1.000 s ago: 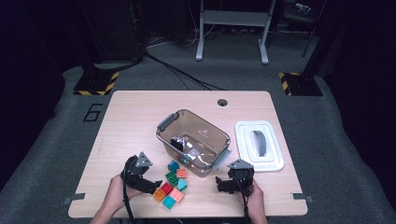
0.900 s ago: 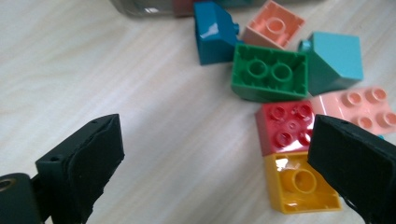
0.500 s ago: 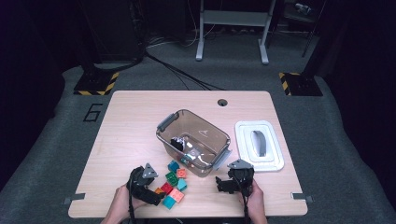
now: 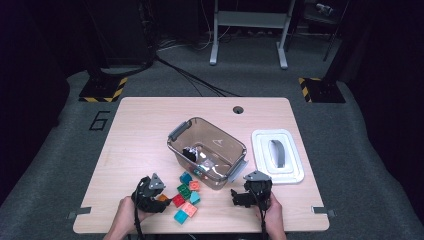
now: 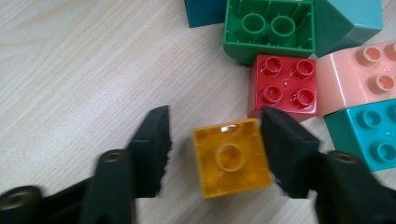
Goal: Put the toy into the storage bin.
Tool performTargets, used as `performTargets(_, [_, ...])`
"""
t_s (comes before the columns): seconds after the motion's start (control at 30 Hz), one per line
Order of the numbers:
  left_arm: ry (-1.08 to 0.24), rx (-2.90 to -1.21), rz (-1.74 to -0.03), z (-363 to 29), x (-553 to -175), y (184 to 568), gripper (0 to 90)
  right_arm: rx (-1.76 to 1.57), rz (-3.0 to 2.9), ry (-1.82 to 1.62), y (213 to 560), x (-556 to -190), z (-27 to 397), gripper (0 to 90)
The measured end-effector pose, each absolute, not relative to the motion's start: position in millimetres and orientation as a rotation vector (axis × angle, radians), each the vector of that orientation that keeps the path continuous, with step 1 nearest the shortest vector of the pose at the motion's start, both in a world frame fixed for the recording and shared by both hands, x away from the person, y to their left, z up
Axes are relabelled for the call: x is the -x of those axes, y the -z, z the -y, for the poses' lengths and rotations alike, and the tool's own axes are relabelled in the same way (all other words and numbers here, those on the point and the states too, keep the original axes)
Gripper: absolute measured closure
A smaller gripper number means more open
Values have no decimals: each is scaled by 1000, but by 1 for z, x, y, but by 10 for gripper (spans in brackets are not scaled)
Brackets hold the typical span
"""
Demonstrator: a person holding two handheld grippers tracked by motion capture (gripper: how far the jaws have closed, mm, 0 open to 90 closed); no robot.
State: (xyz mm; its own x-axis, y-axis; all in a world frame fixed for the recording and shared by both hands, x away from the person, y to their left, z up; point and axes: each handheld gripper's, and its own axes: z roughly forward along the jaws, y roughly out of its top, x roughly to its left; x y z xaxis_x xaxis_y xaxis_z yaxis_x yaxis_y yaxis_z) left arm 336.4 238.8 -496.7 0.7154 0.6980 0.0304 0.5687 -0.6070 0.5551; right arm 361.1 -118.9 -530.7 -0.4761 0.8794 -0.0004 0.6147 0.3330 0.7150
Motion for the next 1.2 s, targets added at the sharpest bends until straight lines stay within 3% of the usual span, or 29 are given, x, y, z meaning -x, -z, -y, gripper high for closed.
performTargets(0.33, [-329, -2374, -971, -245, -340, 498, 585, -1320, -2214, -932, 531, -361, 119, 0])
performTargets(1.2, [-398, -2308, -931, -245, -363, 454, 588, -1320, -2215, -932, 531, -361, 119, 0])
